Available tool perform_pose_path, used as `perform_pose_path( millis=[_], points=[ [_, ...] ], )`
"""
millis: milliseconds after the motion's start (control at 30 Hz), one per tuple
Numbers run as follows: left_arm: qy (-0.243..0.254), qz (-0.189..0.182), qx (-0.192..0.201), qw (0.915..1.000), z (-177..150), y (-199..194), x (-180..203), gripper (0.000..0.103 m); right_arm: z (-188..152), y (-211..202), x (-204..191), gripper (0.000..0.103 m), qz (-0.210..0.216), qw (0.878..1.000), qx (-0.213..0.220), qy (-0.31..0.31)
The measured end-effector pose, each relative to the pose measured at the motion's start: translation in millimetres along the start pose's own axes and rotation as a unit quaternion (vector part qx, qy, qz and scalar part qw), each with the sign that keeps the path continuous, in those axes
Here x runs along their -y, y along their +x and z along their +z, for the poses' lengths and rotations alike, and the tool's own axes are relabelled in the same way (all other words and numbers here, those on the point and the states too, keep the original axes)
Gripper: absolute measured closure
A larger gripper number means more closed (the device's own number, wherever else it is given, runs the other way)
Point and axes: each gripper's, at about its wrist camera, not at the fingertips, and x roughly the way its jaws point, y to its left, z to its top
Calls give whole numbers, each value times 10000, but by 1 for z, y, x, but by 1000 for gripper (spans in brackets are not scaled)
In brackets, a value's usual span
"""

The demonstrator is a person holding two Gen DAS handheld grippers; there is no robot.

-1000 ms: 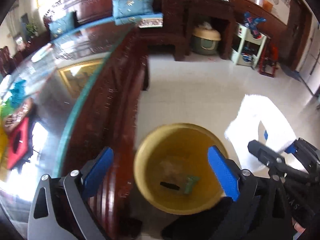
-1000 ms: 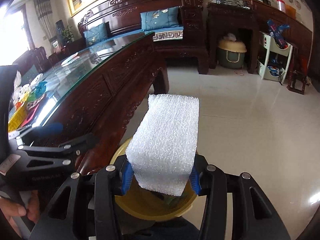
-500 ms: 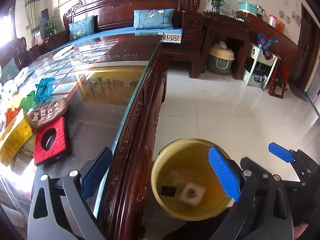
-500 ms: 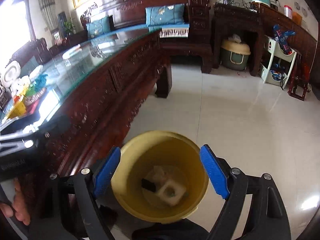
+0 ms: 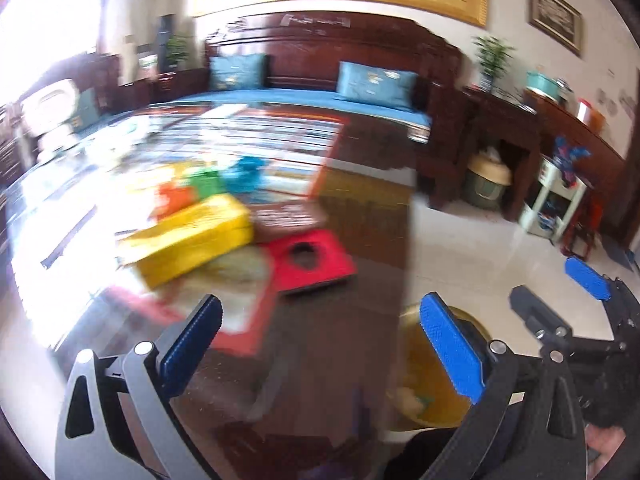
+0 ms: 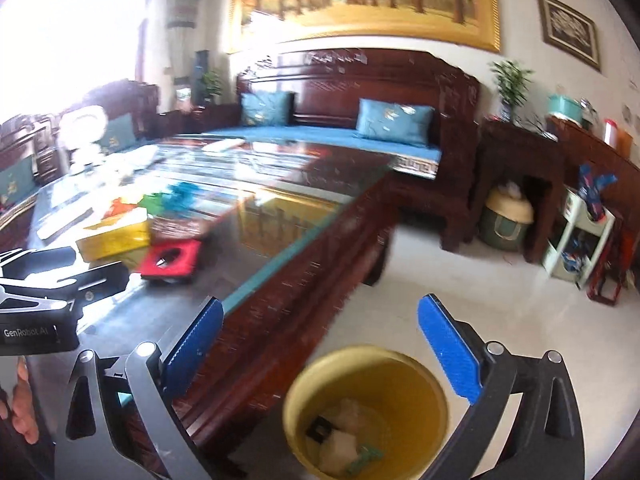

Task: Collect trash
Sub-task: 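Return both tools to the table toward the yellow carton and red foam square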

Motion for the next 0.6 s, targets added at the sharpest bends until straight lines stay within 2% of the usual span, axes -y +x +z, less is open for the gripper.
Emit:
perform_pose_path(
  millis=[233,400,600],
  points=[
    [-482,496,168,9975,-6,-29,-77,4,15,-4,-63,8,68,9991,201,-378],
    [-741,710,179,9946,-14,-39,-111,4,19,-7,-90,8,225,9984,224,-474],
    [-709,854,199,9936,-15,-36,-131,4,20,-11,-110,8,441,9973,236,-544]
  ],
)
